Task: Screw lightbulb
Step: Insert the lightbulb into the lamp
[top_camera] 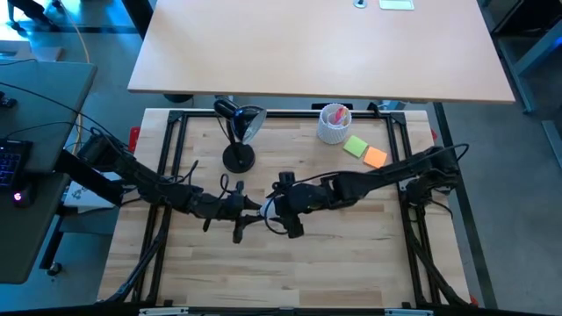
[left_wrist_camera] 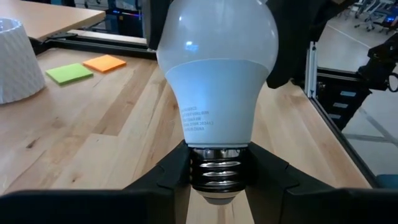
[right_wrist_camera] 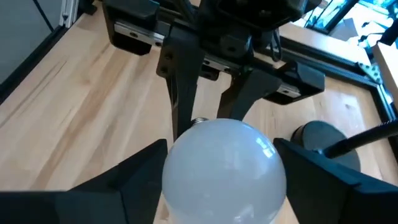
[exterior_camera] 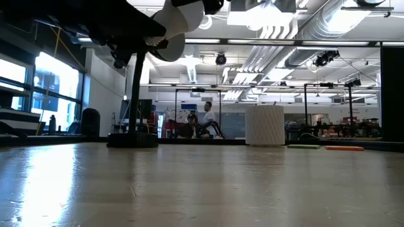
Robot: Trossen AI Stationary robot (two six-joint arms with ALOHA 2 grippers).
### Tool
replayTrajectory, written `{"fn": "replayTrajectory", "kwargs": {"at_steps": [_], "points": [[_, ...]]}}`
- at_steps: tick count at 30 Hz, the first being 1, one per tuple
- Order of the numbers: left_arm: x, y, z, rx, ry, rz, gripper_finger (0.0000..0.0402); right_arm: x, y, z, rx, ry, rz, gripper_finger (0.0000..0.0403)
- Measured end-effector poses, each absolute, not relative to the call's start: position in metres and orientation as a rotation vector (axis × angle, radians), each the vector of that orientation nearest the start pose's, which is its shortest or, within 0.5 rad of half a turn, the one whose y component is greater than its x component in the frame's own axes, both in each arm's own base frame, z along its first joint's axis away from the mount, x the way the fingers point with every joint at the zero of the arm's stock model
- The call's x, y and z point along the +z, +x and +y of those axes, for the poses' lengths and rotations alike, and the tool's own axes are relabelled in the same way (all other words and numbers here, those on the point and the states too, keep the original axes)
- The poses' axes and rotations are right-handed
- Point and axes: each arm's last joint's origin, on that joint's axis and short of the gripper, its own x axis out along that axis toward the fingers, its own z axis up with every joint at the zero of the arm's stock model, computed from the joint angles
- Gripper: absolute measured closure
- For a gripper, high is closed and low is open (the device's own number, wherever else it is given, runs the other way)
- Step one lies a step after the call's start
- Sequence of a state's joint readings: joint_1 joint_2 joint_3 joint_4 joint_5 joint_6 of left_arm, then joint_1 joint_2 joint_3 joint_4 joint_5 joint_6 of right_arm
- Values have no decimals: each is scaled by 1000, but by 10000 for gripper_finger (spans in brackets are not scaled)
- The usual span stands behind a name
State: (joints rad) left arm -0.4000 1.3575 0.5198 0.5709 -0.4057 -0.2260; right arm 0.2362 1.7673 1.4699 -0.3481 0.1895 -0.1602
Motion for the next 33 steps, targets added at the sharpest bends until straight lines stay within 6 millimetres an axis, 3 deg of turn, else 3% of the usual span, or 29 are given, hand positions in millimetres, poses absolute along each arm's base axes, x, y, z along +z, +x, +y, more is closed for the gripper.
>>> {"fn": "replayTrajectory", "kwargs": {"at_steps": [12,22,26,33], "points": [[192,245,-91,54,-97,281,242,290,385,90,59,-323,666,150],[194,222,-85,80,-76,452,201,330,348,96,-91,-375,646,151],[194,213,-82,210,-16,474,200,333,328,92,-115,-353,649,151],[182,192,-65,773,116,415,200,286,292,75,-253,-191,567,152]]}}
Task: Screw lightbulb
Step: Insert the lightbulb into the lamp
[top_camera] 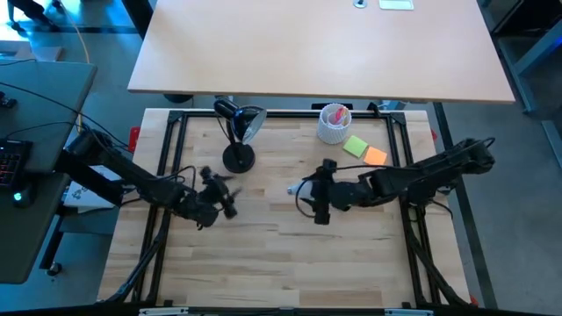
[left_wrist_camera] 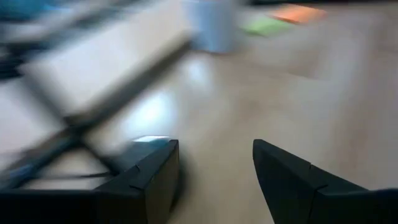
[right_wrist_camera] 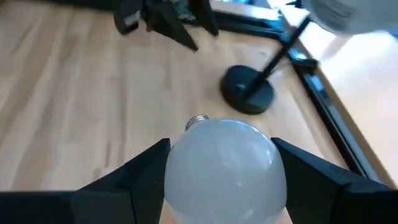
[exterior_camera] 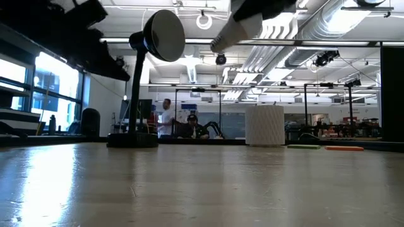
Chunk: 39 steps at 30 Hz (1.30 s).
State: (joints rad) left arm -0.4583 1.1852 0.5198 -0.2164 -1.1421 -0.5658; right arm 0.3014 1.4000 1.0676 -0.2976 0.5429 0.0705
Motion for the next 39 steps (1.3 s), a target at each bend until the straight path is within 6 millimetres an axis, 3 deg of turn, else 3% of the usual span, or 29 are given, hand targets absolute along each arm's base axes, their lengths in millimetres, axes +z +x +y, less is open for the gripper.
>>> {"fn": "replayTrajectory", "kwargs": {"at_steps": [4,8,12,15,18,24,29,34,39], "points": [[177,184,-41,1065,109,304,200,263,286,79,-319,-121,407,152],[166,179,-11,1258,136,277,199,261,286,88,-329,-101,225,152],[158,180,9,1350,129,289,194,264,285,96,-305,-150,190,152],[160,190,19,1300,99,319,183,267,285,99,-293,-184,188,152],[171,203,32,1113,79,319,167,268,285,99,-292,-199,179,152],[182,200,61,1219,38,238,147,270,283,101,-281,-202,173,152],[185,204,73,1123,-22,187,147,269,282,105,-262,-209,179,152],[191,207,85,1115,-7,99,169,269,282,104,-267,-206,178,152],[195,209,89,1060,-21,50,238,269,281,108,-257,-184,174,152]]}}
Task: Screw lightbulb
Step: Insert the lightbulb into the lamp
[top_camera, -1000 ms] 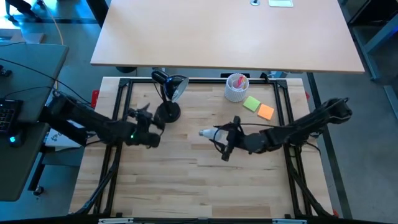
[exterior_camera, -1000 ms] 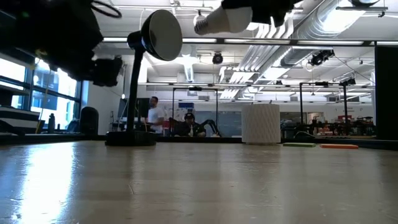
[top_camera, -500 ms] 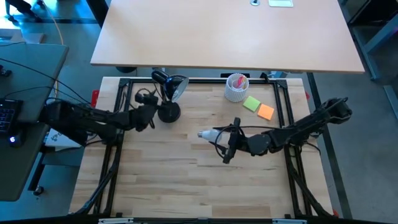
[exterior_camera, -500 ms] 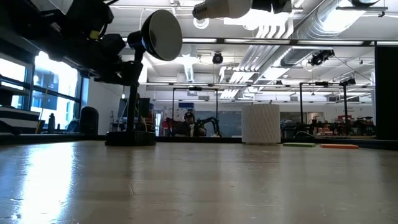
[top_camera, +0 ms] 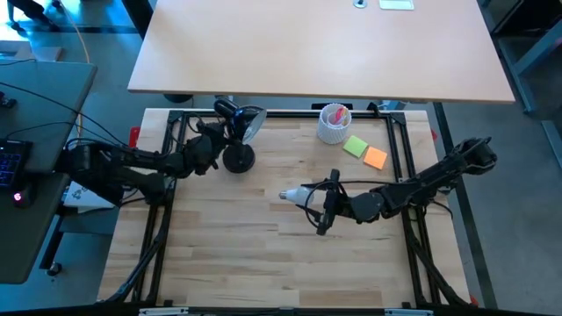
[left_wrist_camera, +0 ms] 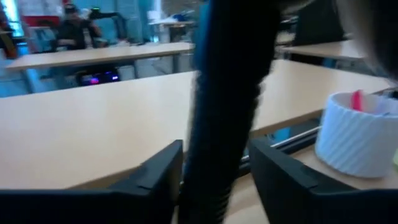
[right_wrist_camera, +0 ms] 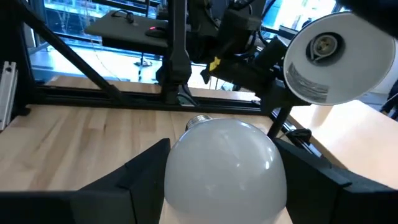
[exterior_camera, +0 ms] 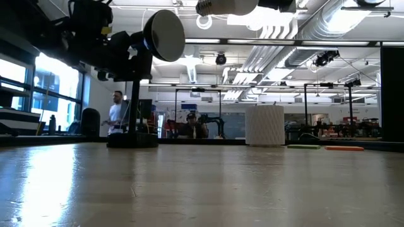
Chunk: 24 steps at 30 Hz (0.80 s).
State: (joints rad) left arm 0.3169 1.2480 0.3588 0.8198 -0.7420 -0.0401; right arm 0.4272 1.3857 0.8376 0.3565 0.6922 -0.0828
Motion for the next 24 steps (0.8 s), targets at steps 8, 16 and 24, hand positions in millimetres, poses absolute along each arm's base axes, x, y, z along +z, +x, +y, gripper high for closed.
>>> {"fn": "replayTrajectory", "kwargs": {"at_steps": [8,16,24], "points": [[203,218,87,864,11,60,364,273,273,124,-256,-197,141,152],[204,229,70,521,-126,26,364,290,264,146,-283,-203,84,152],[204,237,23,499,-176,18,364,325,262,175,-344,-227,96,152]]}}
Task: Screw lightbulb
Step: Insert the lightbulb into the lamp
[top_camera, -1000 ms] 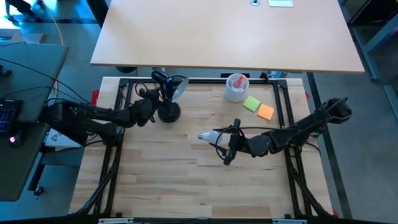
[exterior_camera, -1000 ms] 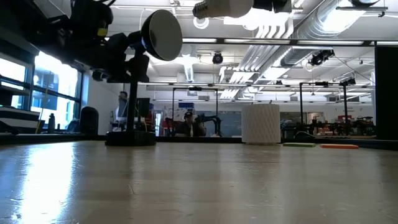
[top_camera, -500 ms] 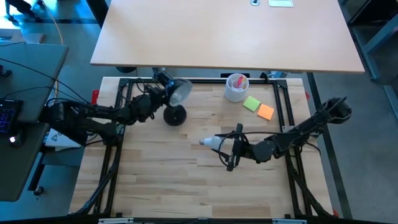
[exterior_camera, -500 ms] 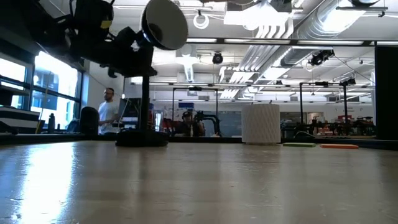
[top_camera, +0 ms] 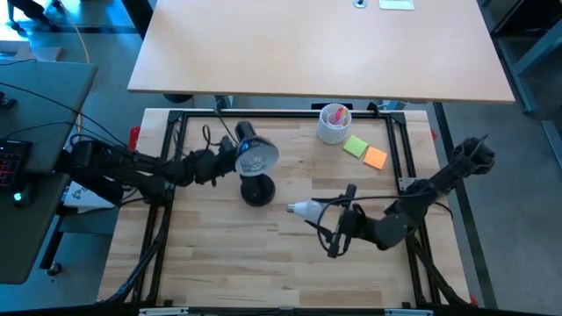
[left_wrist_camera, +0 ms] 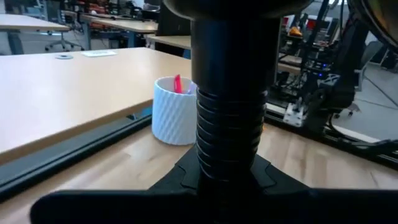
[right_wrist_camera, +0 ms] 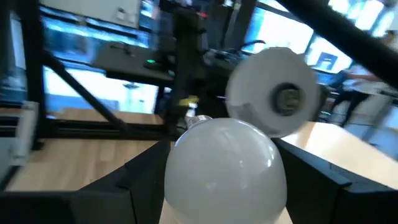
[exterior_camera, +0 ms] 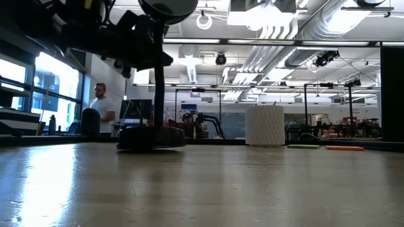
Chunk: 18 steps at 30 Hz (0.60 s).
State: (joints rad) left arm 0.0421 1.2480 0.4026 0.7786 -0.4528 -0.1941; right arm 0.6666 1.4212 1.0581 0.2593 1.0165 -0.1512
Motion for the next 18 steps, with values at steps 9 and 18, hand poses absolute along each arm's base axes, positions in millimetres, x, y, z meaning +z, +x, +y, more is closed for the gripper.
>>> {"fn": "replayTrajectory", "kwargs": {"at_steps": [9,18], "points": [[196,237,-38,602,-89,52,362,321,282,199,-358,-218,111,152],[197,242,-67,581,86,130,328,315,288,202,-366,-190,107,152]]}}
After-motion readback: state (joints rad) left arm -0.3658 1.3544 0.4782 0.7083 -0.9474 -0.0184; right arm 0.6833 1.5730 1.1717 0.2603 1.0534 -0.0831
